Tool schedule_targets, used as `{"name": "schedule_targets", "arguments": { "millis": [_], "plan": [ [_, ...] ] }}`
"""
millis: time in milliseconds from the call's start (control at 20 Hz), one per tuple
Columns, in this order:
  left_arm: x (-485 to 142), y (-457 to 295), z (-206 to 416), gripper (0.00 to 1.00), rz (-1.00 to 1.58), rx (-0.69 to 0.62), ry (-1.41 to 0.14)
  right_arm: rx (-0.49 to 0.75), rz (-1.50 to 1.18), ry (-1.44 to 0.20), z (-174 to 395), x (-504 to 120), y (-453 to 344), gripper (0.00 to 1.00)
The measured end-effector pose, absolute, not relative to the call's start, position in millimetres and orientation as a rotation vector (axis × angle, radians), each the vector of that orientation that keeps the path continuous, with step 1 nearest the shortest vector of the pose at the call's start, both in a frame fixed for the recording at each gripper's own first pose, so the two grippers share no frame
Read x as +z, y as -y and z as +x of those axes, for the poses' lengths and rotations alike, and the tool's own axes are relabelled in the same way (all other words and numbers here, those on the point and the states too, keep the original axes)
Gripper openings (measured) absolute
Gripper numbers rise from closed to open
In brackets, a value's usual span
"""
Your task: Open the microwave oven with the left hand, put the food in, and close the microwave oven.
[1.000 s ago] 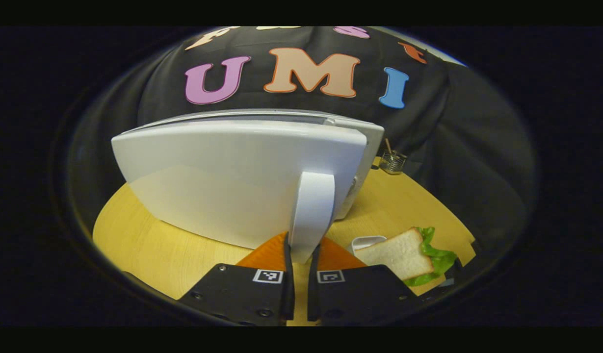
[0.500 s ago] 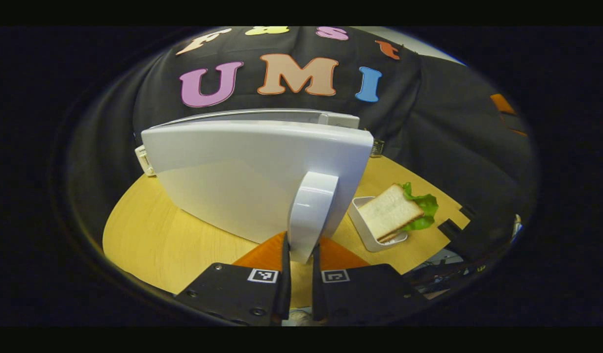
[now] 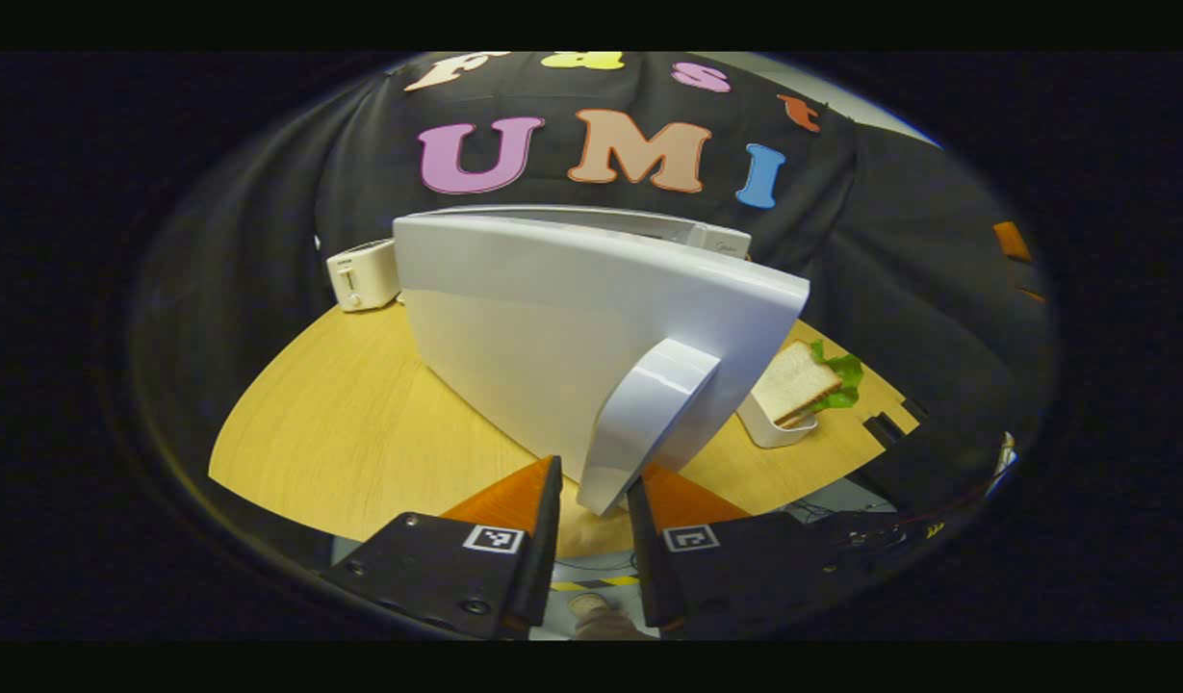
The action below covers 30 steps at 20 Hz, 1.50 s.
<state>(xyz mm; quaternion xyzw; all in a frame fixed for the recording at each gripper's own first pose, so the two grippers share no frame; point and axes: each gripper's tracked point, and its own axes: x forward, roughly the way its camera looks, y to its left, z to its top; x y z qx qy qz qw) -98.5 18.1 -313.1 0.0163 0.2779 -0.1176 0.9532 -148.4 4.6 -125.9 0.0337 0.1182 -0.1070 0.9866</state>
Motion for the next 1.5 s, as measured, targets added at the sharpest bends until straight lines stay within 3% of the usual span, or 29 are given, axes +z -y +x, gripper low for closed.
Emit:
{"name": "schedule_targets", "arguments": {
  "millis": [50, 150, 250, 400, 900, 1150, 1300, 1450, 1500],
  "plan": [
    [-312.3, -29.7, -102.8, 0.42, 0.036, -0.222, -0.563, -0.219, 0.065, -0.239, -152.0, -128.5, -7.1, 0.97],
    [-306.2, -52.0, -109.6, 0.65, 0.027, -0.190, -0.560, -0.230, 0.063, -0.243, -157.9, -132.3, -11.4, 0.96],
    [-298.6, -68.7, -115.8, 0.67, 0.004, -0.155, -0.555, -0.243, 0.062, -0.242, -161.1, -135.3, -13.3, 0.97],
    [-291.4, -96.9, -127.1, 0.87, -0.029, -0.106, -0.550, -0.256, 0.054, -0.249, -159.7, -141.0, -17.5, 0.97],
    [-264.4, -195.1, -161.8, 0.89, -0.084, 0.137, -0.513, -0.249, 0.051, -0.320, -137.7, -168.6, -26.0, 1.00],
    [-216.8, -244.6, -170.3, 0.89, -0.109, 0.324, -0.412, -0.264, 0.087, -0.394, -114.6, -187.3, -5.7, 0.97],
    [-177.1, -270.7, -166.7, 0.97, -0.056, 0.434, -0.323, -0.262, 0.107, -0.463, -91.4, -202.3, 12.9, 0.98],
    [-144.0, -280.2, -162.5, 0.97, 0.001, 0.515, -0.260, -0.246, 0.132, -0.557, -63.8, -221.9, 33.2, 1.00],
    [-135.4, -278.9, -159.1, 0.96, 0.000, 0.532, -0.247, -0.241, 0.145, -0.592, -54.8, -228.4, 39.6, 0.92]
  ]
}}
